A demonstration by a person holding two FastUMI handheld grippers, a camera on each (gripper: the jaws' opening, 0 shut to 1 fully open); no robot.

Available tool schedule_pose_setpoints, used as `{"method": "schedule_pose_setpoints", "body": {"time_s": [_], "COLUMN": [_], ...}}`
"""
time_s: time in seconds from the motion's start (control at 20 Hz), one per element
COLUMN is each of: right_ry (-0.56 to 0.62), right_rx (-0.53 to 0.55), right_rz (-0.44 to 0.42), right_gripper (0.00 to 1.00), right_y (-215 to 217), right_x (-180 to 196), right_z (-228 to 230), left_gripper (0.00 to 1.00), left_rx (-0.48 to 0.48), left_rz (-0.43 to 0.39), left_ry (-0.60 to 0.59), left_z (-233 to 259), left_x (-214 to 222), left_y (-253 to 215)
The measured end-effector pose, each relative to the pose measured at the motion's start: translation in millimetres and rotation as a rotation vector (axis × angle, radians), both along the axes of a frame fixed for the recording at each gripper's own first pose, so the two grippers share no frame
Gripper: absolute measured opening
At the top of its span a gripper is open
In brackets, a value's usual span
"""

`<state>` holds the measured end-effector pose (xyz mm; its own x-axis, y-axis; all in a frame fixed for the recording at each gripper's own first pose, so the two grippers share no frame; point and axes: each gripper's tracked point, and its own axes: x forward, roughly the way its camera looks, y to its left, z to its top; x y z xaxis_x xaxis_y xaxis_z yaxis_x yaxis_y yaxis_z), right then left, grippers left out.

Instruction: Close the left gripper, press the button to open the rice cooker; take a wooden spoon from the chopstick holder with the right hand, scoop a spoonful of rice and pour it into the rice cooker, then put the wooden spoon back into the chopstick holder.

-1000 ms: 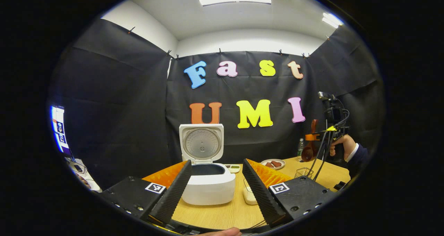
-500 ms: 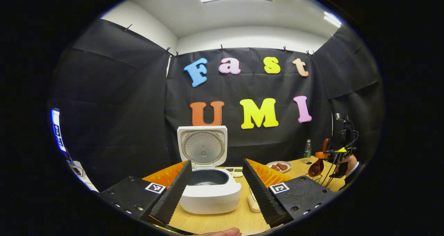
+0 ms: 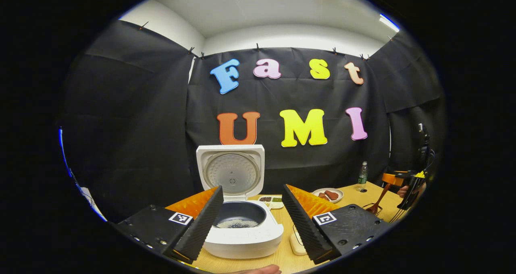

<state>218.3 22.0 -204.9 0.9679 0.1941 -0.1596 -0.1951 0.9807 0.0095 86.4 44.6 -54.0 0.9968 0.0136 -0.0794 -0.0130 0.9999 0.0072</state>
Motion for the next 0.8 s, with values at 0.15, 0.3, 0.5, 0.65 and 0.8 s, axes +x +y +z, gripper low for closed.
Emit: {"method": "schedule_pose_setpoints", "body": {"time_s": [0.15,0.3,0.5,0.65,0.8], "right_ry": [-0.029,-0.058,-0.089,-0.127,-0.149], "right_rx": [-0.036,-0.047,-0.098,-0.067,-0.041], "right_rz": [-0.014,-0.002,0.013,0.041,0.061], "right_gripper": [0.96,0.96,0.96,0.95,0.96], "right_y": [-4.5,-0.5,2.3,9.6,13.7], "right_x": [-19.8,-39.9,-67.5,-86.8,-99.2], "right_z": [16.3,32.5,50.9,68.3,74.7], "left_gripper": [0.93,0.93,0.93,0.93,0.93], "left_rx": [-0.016,-0.006,0.011,0.018,0.055], "left_rz": [-0.001,0.003,-0.001,-0.011,-0.015], "left_ry": [0.018,0.007,0.014,0.004,-0.006], "left_z": [5.1,18.1,33.4,52.9,69.0], "left_x": [19.7,38.7,63.0,84.3,112.4], "left_y": [5.7,12.1,14.3,13.8,15.5]}}
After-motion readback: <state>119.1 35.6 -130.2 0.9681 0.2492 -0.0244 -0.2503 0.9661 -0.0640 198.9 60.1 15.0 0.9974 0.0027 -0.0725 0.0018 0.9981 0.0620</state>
